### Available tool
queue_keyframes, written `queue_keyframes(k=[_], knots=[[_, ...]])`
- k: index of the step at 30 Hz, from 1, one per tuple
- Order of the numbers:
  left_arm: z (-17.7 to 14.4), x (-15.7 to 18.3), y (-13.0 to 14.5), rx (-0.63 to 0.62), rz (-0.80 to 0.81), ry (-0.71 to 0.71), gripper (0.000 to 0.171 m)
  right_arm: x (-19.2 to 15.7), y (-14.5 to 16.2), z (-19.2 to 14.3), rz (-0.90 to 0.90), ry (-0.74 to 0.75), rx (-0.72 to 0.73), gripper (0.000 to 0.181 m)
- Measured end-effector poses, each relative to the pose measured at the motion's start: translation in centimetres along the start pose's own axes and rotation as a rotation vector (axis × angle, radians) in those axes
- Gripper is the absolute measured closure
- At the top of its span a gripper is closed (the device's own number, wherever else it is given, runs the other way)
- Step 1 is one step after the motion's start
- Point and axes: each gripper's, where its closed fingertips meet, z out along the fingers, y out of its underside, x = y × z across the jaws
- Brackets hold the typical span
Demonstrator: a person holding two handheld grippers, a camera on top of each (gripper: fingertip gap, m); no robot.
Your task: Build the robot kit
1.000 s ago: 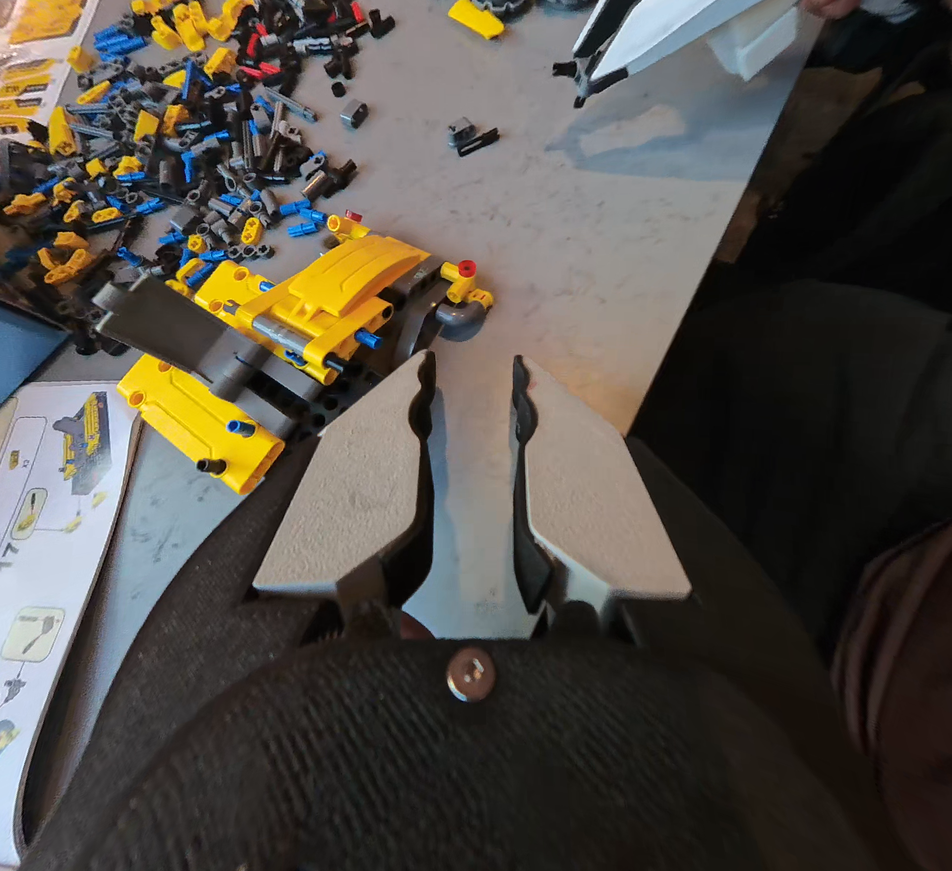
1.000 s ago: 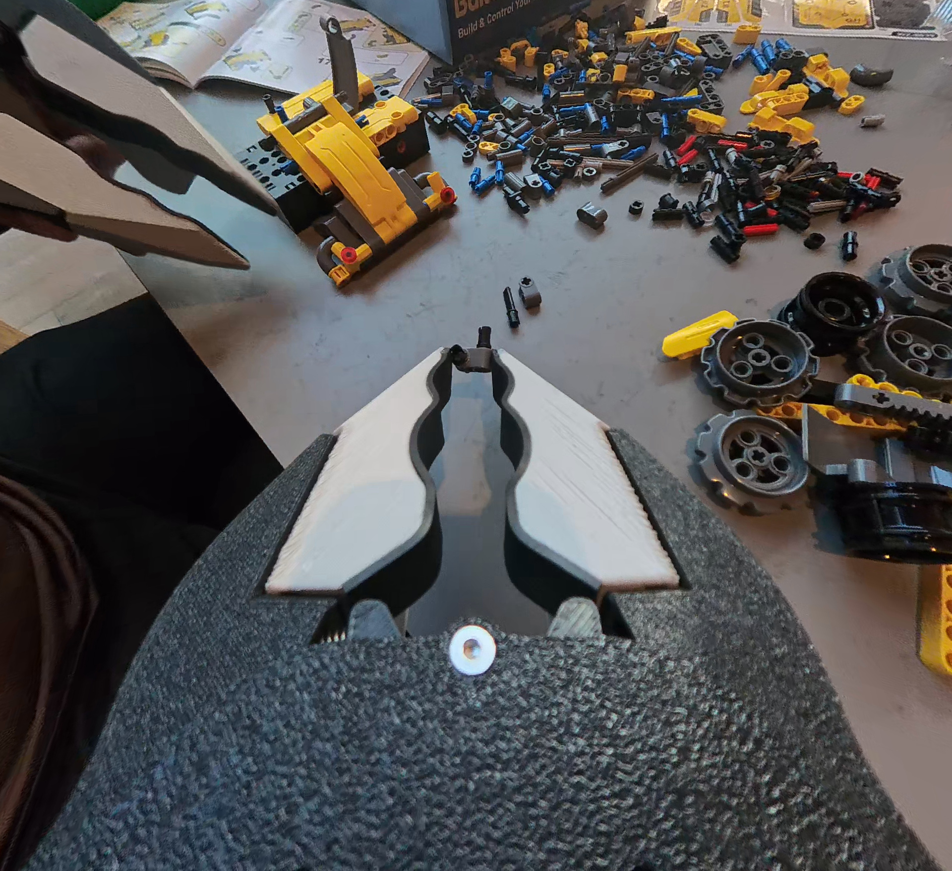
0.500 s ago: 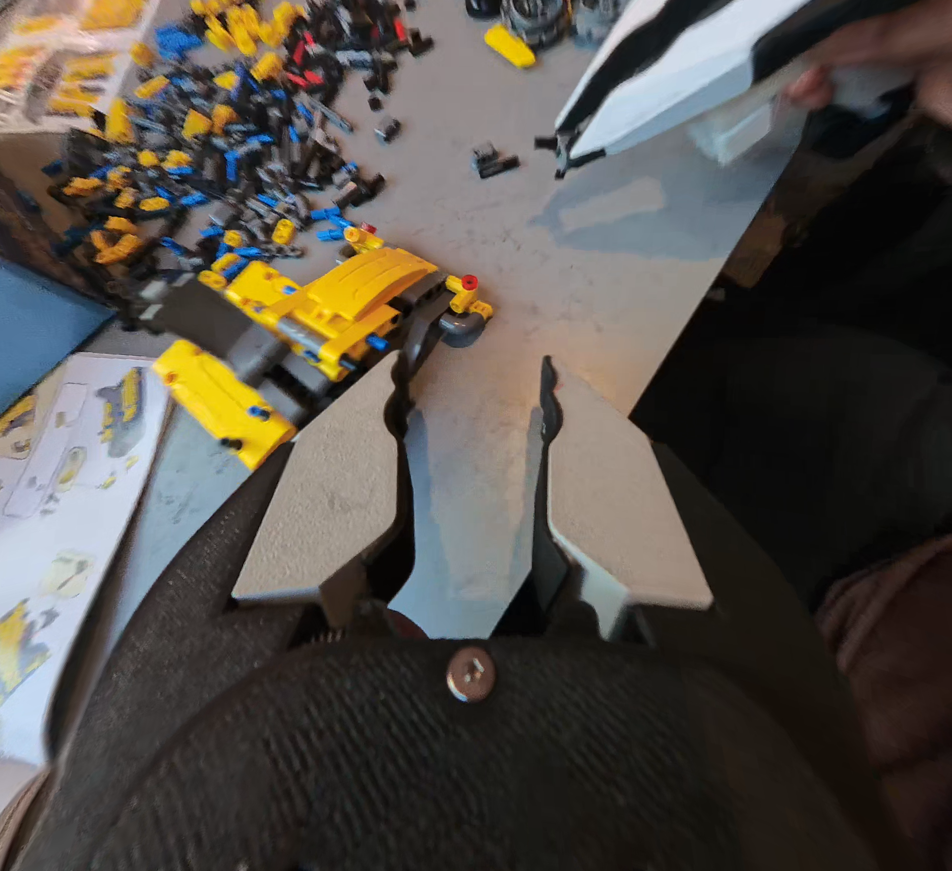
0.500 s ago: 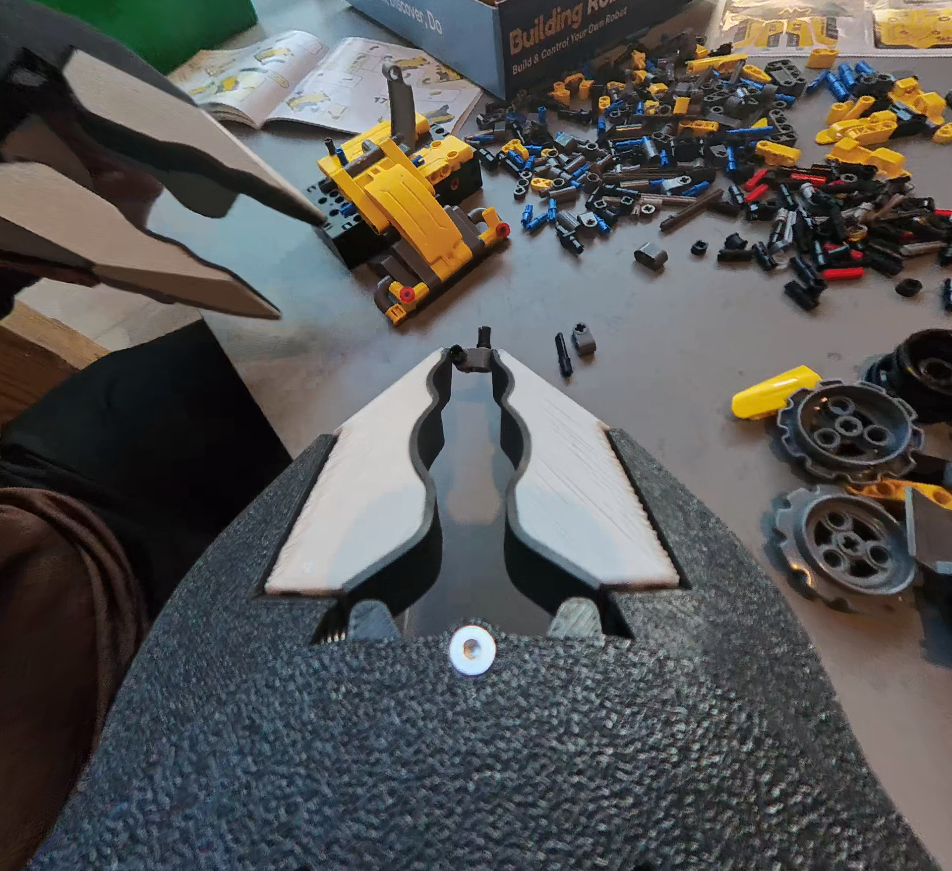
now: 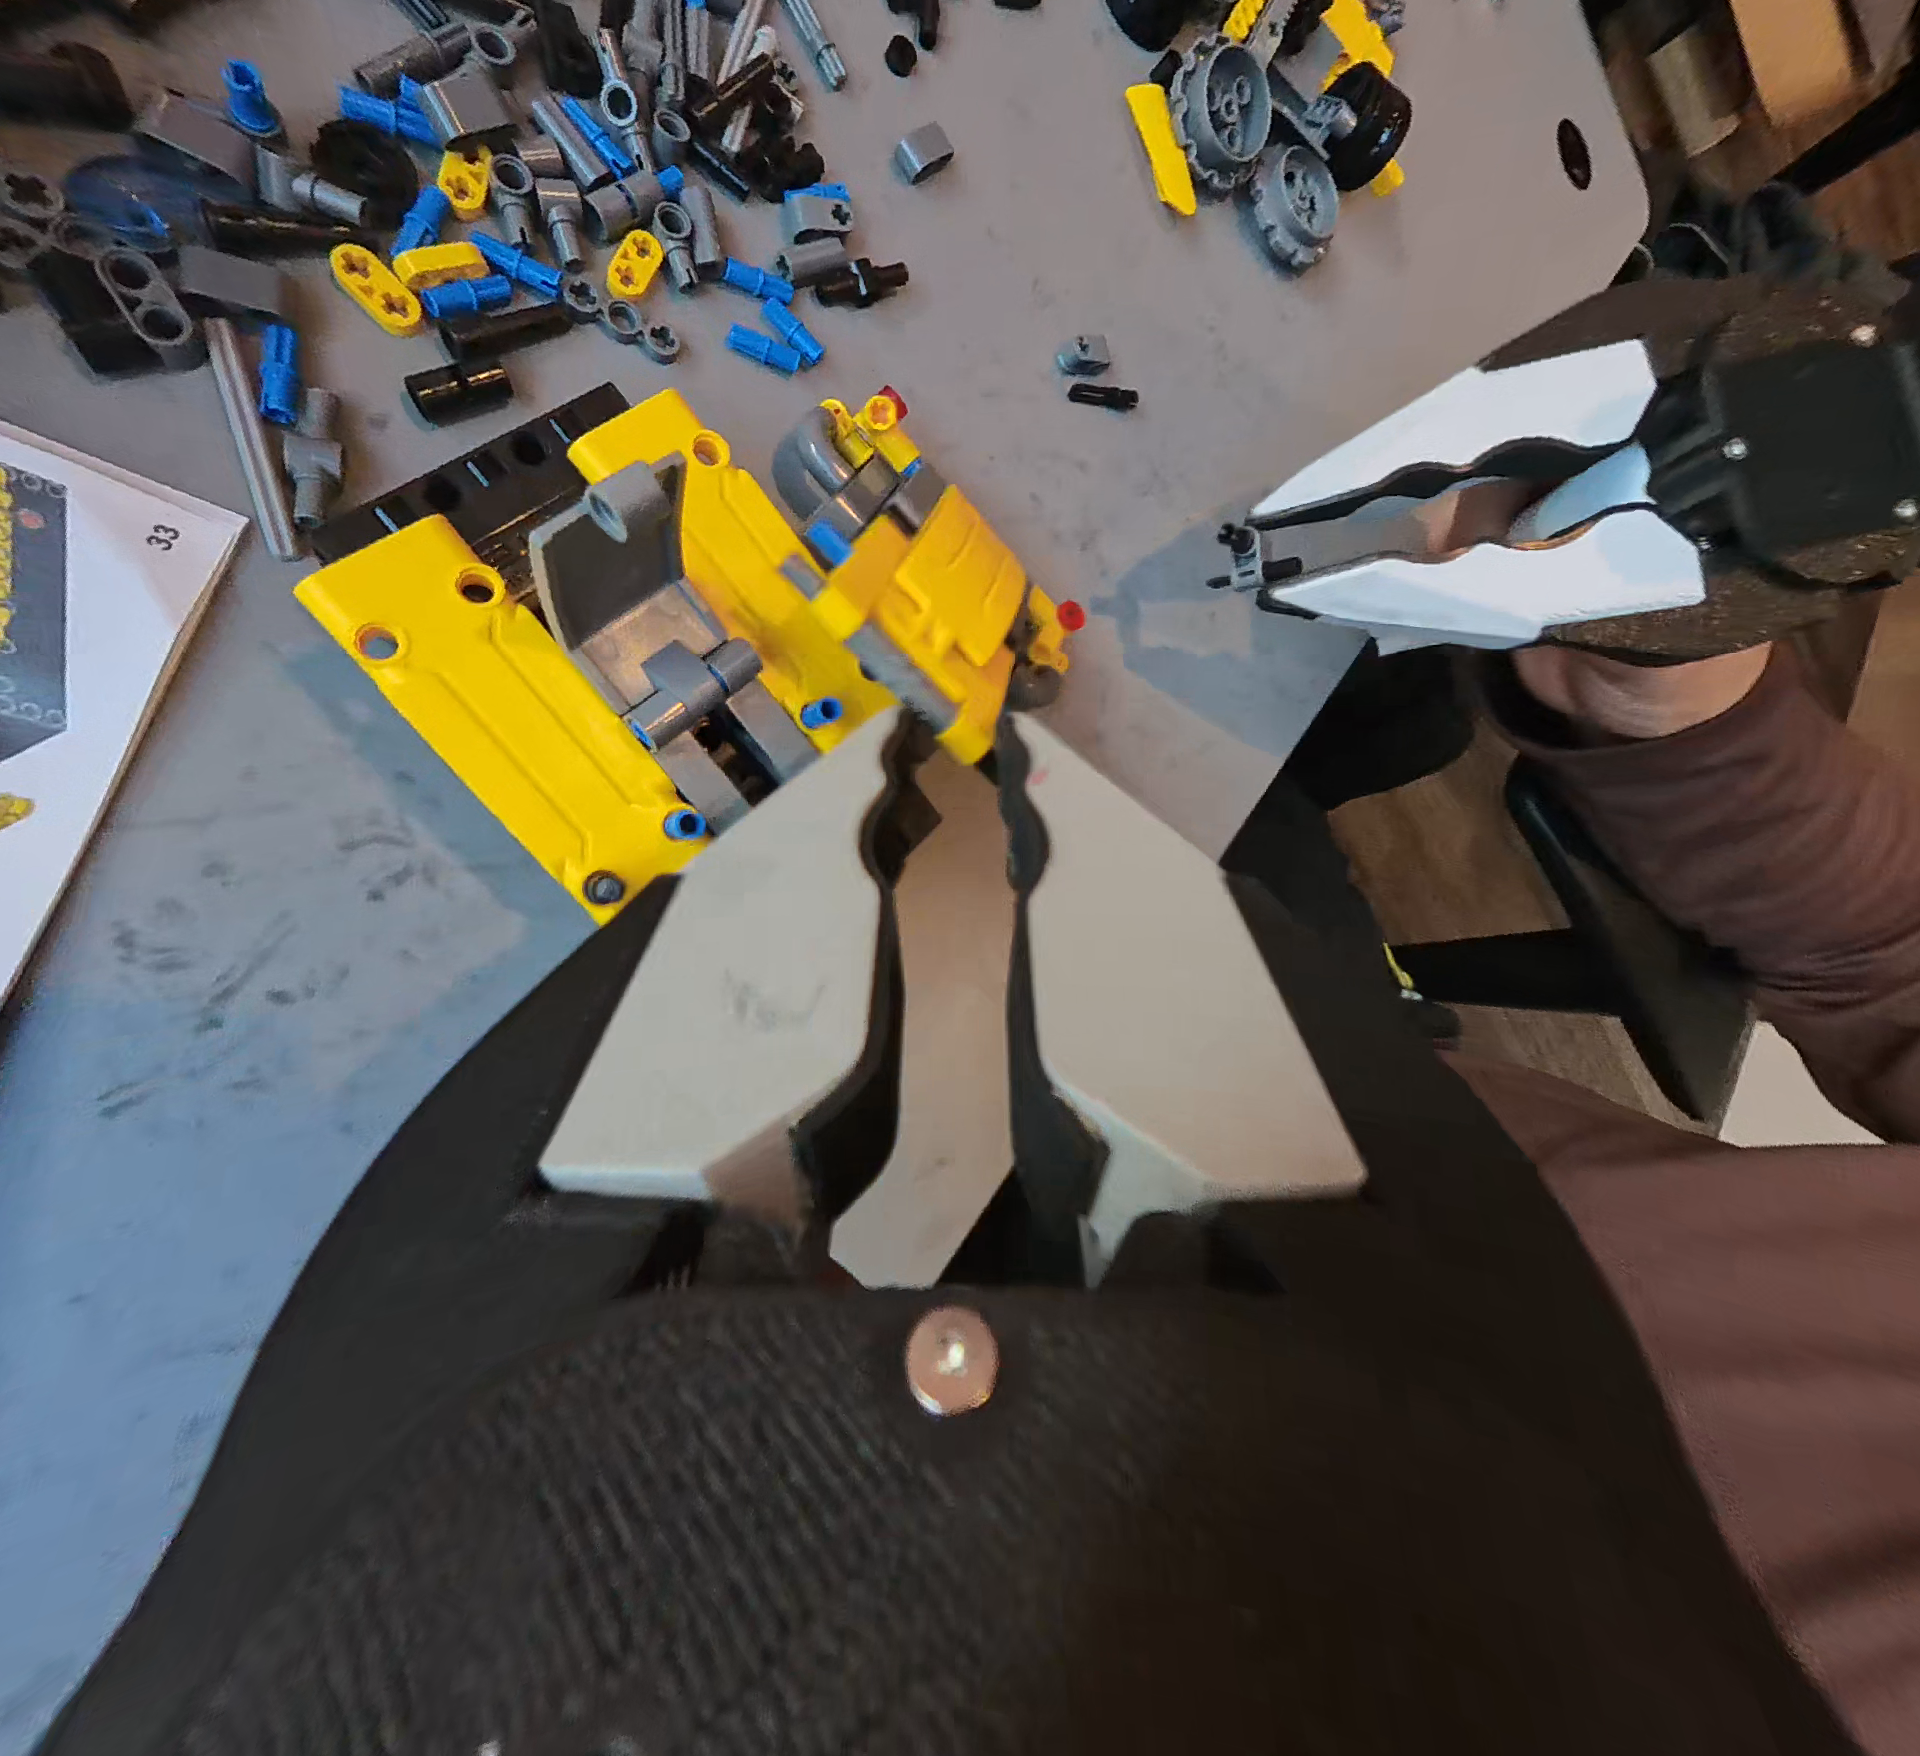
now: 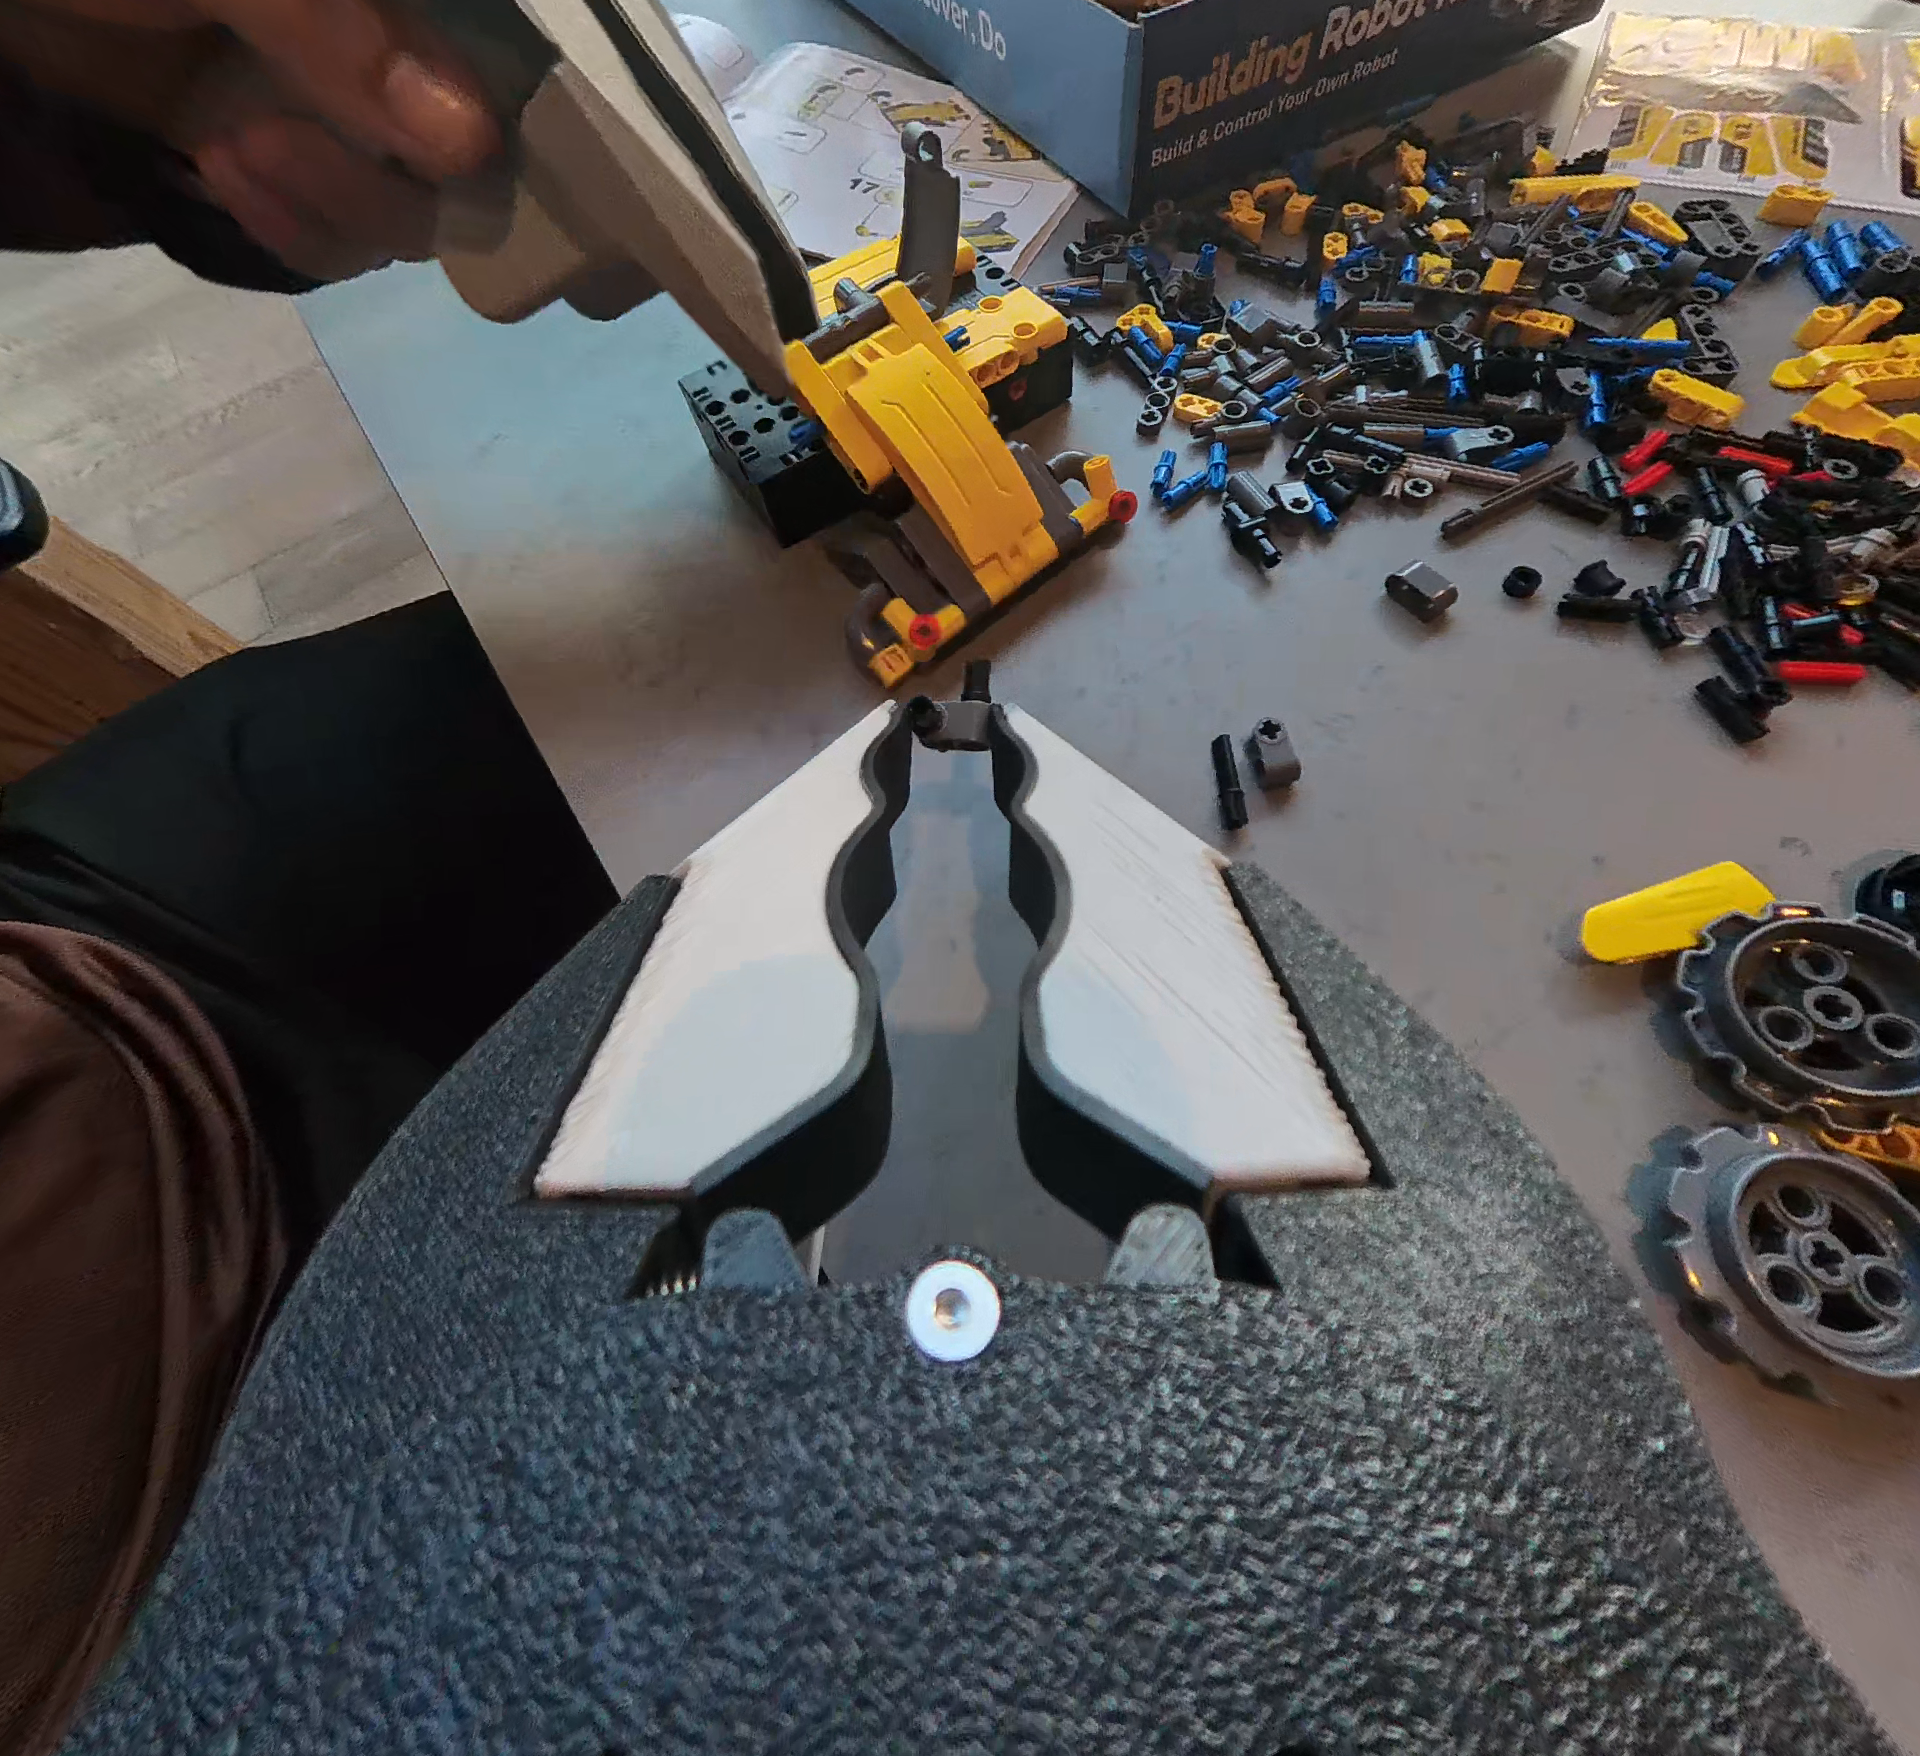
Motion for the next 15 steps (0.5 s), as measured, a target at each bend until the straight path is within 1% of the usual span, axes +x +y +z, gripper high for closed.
queue_keyframes(k=[7,12,15], knots=[[0.2,0.3,0.8,-0.042,0.042,-0.007,0.163,-0.5,-0.1,-0.2,-0.015,-0.018,0.006,0.170],[-2.0,1.6,1.0,-0.134,0.188,-0.011,0.164,-0.6,-0.2,-0.4,-0.008,-0.032,0.013,0.170],[-3.6,1.2,-0.1,-0.146,0.239,-0.054,0.164,-0.6,-0.3,-0.4,-0.006,-0.032,0.014,0.170]])
